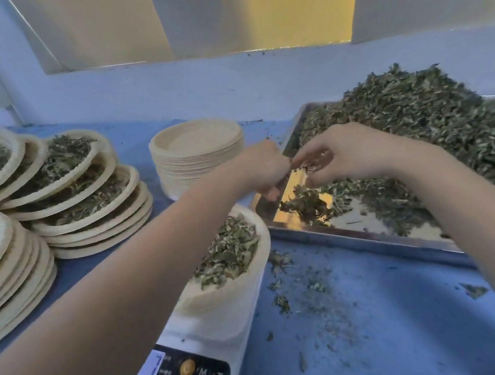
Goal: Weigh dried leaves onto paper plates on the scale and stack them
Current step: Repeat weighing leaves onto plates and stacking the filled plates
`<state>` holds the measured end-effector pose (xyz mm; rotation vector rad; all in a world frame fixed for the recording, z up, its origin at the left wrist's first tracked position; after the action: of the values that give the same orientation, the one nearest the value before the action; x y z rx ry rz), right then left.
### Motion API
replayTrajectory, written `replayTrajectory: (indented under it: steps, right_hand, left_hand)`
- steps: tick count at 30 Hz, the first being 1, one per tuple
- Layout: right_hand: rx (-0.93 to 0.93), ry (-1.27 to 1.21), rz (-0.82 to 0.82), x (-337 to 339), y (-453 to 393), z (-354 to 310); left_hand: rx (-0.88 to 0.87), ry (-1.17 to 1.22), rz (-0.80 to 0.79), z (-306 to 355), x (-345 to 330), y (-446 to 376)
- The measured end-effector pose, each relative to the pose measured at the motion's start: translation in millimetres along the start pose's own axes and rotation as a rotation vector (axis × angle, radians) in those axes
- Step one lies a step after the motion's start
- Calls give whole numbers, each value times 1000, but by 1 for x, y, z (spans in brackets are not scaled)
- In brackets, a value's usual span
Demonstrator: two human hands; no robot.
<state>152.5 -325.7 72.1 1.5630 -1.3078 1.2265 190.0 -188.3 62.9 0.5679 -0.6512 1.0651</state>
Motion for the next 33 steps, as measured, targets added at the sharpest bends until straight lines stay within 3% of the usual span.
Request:
replayTrajectory:
  steps: [5,12,15,18,23,27,33]
  right_hand:
    - [116,-92,-17,-5,0,-14]
    - [240,-94,-439,-27,-2,-59]
    - [252,-58,-501,-41,-6,-68]
    - [215,-48,-493,-48,-9,-71]
    - [213,-183,-396,-45,-9,-72]
    - [230,-440,-269,-33,-17,-79]
    - [350,-544,-35,-3,-49,-147]
  left_hand:
    - [-79,-127,70,-16,28,20]
    - [2,-192,200,-78,67,80]
    - [119,-209,162,-101,70,96]
    - [237,-213,127,-113,68,102]
    - [281,-132,200,-119,76,94]
    - [253,31,377,-117,103,102]
    - [258,-52,622,-124,175,139]
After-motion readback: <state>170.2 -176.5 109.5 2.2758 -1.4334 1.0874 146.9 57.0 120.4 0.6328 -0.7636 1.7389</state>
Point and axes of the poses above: each hand's wrist, its own y-axis away from the middle knuckle, its own x-axis out of the back of the hand, z = x × y, the point moved 1 cm from there along -y, towards the middle knuckle, and after that the axes turned 2 degrees about x, right-handed, at the moved point
